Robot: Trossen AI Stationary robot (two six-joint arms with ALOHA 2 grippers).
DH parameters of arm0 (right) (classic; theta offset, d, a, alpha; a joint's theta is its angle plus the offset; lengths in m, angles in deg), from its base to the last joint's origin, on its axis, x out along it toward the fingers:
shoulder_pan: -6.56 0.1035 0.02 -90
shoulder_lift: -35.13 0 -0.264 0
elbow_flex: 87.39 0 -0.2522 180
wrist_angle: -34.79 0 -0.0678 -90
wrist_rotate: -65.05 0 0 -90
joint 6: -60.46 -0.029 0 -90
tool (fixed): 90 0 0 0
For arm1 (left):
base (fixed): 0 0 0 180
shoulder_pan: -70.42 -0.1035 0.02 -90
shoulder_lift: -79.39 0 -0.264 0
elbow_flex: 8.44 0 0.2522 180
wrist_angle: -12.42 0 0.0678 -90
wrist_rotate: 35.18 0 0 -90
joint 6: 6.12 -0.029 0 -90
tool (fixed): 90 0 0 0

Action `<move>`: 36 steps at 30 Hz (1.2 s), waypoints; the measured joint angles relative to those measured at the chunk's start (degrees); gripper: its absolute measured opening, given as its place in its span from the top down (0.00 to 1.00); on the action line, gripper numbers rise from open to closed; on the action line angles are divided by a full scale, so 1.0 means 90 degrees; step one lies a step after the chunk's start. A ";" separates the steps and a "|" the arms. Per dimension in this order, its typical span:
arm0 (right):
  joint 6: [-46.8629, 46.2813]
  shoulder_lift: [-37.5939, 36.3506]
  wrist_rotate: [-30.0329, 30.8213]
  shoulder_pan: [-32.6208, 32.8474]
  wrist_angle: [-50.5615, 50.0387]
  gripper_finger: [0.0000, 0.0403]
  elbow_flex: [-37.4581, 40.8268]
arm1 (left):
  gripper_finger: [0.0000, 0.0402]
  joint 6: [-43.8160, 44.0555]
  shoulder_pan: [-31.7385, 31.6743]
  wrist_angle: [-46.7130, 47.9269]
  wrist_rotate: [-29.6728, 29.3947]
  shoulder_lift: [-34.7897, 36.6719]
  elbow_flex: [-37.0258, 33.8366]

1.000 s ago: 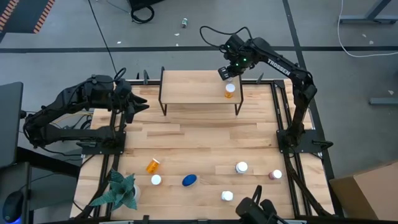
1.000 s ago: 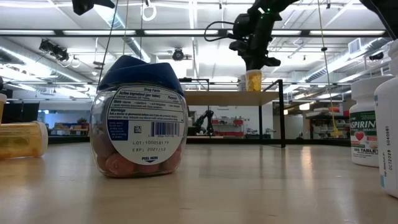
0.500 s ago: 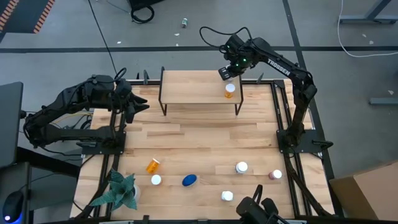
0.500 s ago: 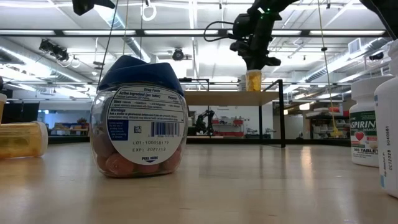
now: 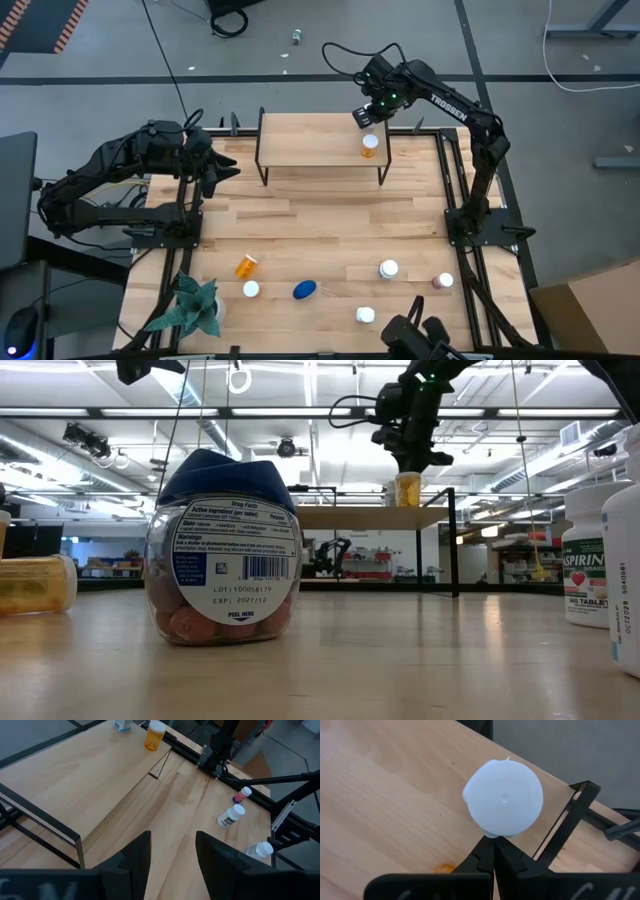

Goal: Pick and place medicine bottles onto shelf by color
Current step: Adjust the white medicine bottle on the shelf, then put the transparent pill bottle on the shelf

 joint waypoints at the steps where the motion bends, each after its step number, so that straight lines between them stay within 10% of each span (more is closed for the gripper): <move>1: 0.0018 0.0000 0.0059 -0.0005 0.0002 0.99 0.0000 | 0.60 0.0000 -0.0001 -0.0001 0.0000 0.0000 0.0000; 36: -0.0224 -0.0489 0.0294 0.0559 -0.0540 0.99 -0.0002 | 0.60 0.0519 0.0163 -0.0095 0.0666 0.0057 0.0005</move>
